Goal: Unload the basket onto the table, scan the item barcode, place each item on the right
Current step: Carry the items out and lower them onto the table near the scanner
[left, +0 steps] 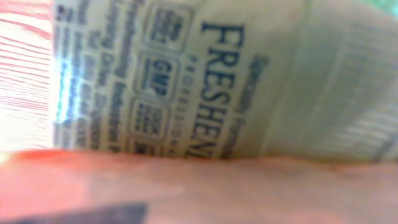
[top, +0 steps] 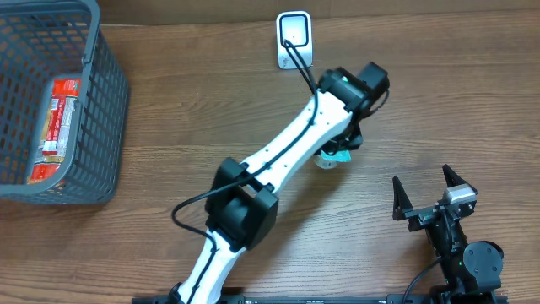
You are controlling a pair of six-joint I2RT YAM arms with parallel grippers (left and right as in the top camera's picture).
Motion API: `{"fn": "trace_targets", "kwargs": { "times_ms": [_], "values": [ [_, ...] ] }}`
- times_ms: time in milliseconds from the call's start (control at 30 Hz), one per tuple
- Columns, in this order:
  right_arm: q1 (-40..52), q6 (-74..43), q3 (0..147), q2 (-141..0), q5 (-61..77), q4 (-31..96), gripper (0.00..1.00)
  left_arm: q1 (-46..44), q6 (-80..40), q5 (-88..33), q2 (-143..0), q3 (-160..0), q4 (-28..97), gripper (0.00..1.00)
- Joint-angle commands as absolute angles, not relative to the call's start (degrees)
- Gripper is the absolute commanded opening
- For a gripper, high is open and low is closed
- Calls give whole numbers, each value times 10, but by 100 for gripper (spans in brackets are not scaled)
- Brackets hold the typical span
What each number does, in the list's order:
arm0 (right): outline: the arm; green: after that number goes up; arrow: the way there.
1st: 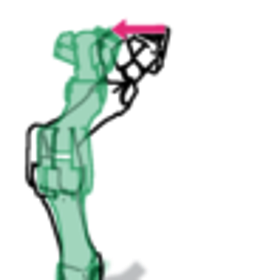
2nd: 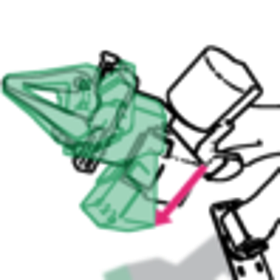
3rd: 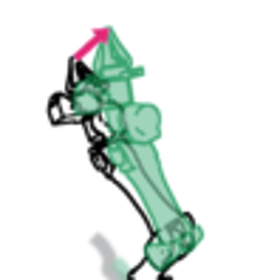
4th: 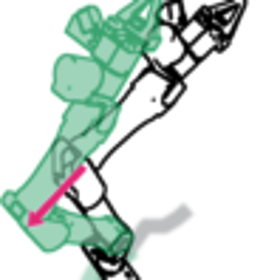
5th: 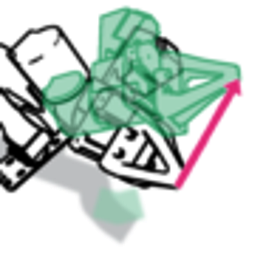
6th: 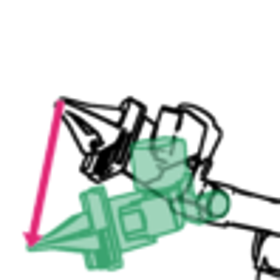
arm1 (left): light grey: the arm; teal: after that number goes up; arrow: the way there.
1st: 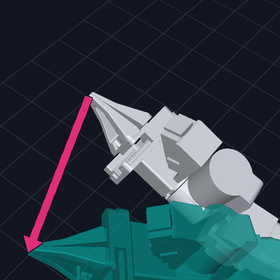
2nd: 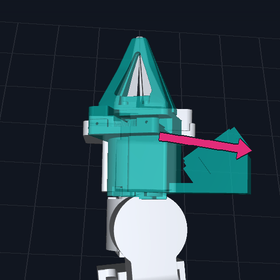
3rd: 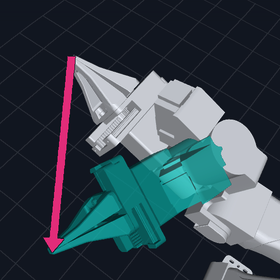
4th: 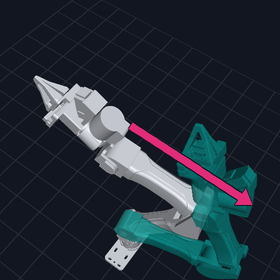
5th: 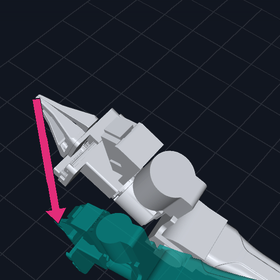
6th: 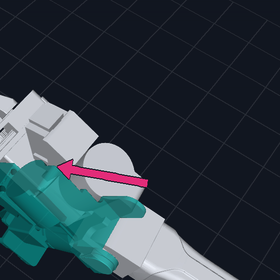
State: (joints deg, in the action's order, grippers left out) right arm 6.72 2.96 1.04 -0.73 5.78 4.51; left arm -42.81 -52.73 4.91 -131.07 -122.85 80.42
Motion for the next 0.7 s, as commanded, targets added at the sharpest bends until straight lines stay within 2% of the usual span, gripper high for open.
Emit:
{"fn": "trace_targets", "kwargs": {
  "times_ms": [0, 500, 567, 667],
  "values": [
    [63, 31, 4, -2, 61, 43, 100, -438, -544, 32, -1330, -1231, 798, 4],
    [63, 31, 4, -2, 61, 43, 100, -458, -544, 19, -1340, -1226, 794, 11],
    [63, 31, 4, -2, 61, 42, 100, -460, -544, 19, -1340, -1226, 794, 22],
    [63, 31, 4, -2, 61, 43, 100, -460, -540, 18, -1340, -1226, 796, 49]
  ]
}}
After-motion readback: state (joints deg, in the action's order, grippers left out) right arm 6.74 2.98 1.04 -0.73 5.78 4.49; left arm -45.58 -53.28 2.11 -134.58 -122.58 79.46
